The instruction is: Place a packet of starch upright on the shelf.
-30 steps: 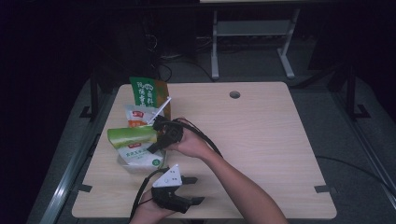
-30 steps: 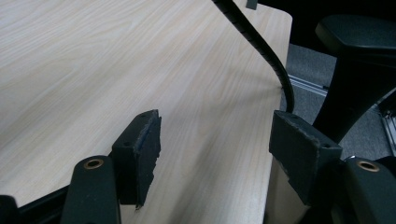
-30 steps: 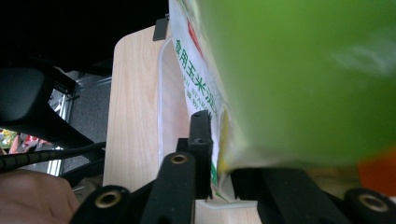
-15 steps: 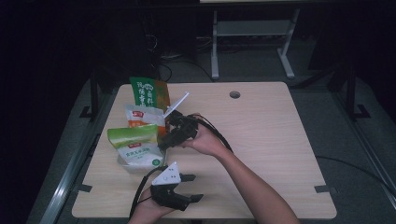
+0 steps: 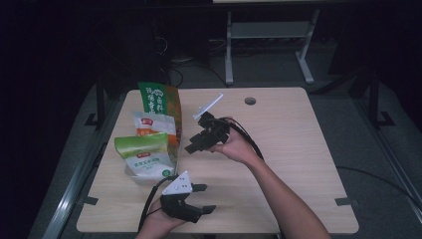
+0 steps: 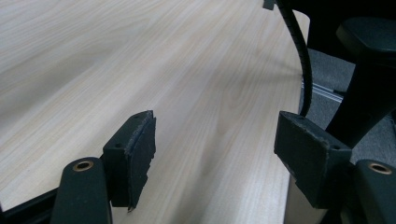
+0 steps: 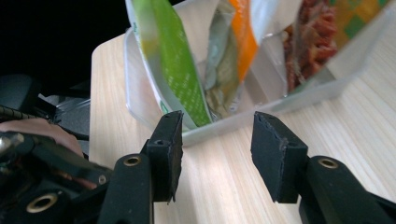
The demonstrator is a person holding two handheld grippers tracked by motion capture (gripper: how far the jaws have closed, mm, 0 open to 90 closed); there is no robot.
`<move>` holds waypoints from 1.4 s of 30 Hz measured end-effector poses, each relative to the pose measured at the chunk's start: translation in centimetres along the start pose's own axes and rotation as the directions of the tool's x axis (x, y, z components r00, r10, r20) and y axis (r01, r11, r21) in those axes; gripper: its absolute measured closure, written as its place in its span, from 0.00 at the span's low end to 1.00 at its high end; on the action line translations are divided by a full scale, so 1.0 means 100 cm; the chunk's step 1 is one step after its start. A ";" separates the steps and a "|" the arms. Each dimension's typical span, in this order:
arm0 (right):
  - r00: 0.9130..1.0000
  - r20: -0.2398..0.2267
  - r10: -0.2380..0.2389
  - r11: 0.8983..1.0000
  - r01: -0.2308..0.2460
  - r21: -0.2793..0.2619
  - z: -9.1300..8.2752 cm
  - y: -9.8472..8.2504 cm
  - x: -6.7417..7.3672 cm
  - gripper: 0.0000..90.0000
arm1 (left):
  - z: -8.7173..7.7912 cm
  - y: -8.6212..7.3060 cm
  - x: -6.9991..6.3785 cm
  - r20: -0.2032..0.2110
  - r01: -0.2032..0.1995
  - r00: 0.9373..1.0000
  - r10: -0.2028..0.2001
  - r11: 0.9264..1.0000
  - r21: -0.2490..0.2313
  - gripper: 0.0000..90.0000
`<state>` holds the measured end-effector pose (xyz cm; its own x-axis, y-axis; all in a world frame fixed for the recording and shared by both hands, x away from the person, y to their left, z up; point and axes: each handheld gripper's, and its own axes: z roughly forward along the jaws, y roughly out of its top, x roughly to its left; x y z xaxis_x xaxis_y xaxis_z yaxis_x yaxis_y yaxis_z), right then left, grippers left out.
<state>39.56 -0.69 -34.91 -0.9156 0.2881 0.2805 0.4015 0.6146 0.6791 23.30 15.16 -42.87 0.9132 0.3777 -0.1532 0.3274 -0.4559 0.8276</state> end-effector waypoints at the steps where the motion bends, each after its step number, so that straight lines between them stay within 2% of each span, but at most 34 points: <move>1: 1.000 0.006 0.005 1.000 -0.005 0.001 -0.002 -0.002 -0.001 0.58 | 0.000 0.000 0.000 -0.001 0.003 1.000 -0.003 1.000 0.000 0.32; 9: 0.999 0.034 0.036 0.999 -0.036 -0.008 -0.015 -0.013 -0.010 0.56 | -0.001 0.000 0.002 -0.008 -0.002 1.000 0.002 1.000 0.003 0.32; 11: 0.997 0.042 0.064 0.998 -0.063 -0.007 -0.021 -0.017 -0.012 0.55 | -0.001 0.000 0.003 -0.010 -0.001 1.000 0.001 1.000 0.003 0.32; 13: 0.997 0.048 0.052 0.999 -0.052 -0.008 -0.023 -0.019 -0.014 0.55 | -0.001 0.000 0.003 -0.010 -0.001 1.000 0.001 1.000 0.002 0.32; 25: 0.992 0.085 0.089 0.996 -0.089 -0.004 -0.044 -0.034 -0.019 0.52 | -0.003 -0.001 0.006 -0.018 0.001 1.000 -0.001 1.000 0.006 0.31; 27: 0.991 0.092 0.093 0.996 -0.092 -0.010 -0.047 -0.038 -0.019 0.52 | -0.002 -0.001 0.006 -0.018 0.006 1.000 -0.006 1.000 0.000 0.31; 28: 0.990 0.091 0.110 0.994 -0.109 -0.017 -0.051 -0.043 -0.020 0.52 | -0.002 -0.001 0.007 -0.020 -0.003 1.000 0.003 1.000 0.003 0.31; 31: 0.990 0.103 0.100 0.995 -0.099 -0.021 -0.054 -0.049 -0.022 0.51 | -0.003 -0.001 0.007 -0.021 0.003 1.000 -0.003 1.000 0.006 0.31; 32: 0.986 0.105 0.126 0.992 -0.125 -0.020 -0.058 -0.054 -0.020 0.50 | -0.003 -0.001 0.007 -0.022 0.003 1.000 -0.003 1.000 0.004 0.31; 37: 0.985 0.115 0.127 0.992 -0.126 -0.015 -0.065 -0.063 -0.019 0.49 | -0.003 -0.002 0.007 -0.024 0.006 1.000 -0.006 1.000 0.002 0.31; 42: 0.978 0.136 0.159 0.987 -0.157 -0.027 -0.079 -0.081 -0.019 0.49 | -0.003 -0.002 0.007 -0.023 0.003 1.000 -0.003 1.000 0.003 0.31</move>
<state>37.86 -12.00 -35.55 -0.8281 0.4797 0.2901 0.5396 0.5416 0.6446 23.84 15.73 -42.98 0.9063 0.3977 -0.1429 0.3308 -0.4572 0.8256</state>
